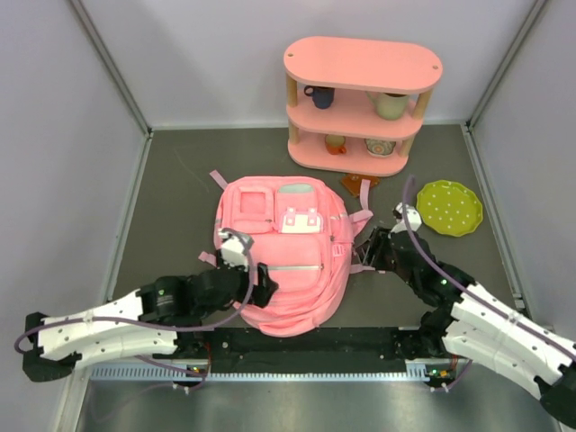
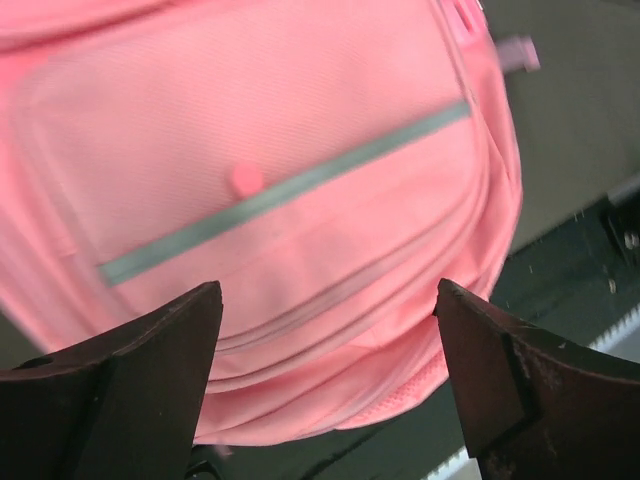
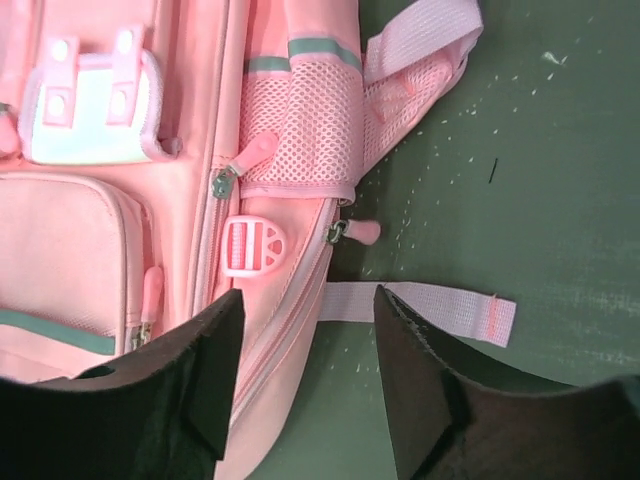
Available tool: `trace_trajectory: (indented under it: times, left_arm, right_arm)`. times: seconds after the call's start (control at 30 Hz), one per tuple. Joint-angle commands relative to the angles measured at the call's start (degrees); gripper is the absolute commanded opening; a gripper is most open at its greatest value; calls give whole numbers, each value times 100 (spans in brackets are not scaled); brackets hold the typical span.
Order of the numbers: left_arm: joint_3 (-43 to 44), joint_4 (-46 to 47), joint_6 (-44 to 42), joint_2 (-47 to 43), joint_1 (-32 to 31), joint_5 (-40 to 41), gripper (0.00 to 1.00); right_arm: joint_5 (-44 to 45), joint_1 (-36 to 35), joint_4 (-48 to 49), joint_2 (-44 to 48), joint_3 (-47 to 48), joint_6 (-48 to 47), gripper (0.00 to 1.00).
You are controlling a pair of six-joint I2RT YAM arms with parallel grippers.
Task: Pack the student bag
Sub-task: Zip the student bag at the center of the board.
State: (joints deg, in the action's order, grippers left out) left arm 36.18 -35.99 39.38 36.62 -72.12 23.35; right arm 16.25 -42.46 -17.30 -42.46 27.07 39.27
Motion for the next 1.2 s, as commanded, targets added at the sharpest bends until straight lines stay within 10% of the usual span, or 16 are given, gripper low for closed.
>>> trace_trajectory:
  times: [0.0,0.47,0.77,1.17]
  left_arm:
    - [266,-1120,896,-611,-13,1812,94]
    - [363,-1895,1591,-243,171,1857,98]
    - [108,-1009,485,-621,1822,453,98]
    - [354,-488,-18,153,2175,20,98]
  right_arm:
    - [273,53,-580,597,0,177,59]
    - [1609,97,-854,653,1149,-113,63]
    - [766,993,-758,-1825,2441,-147,64]
    - [643,1714,500,-6078,4567,414,83]
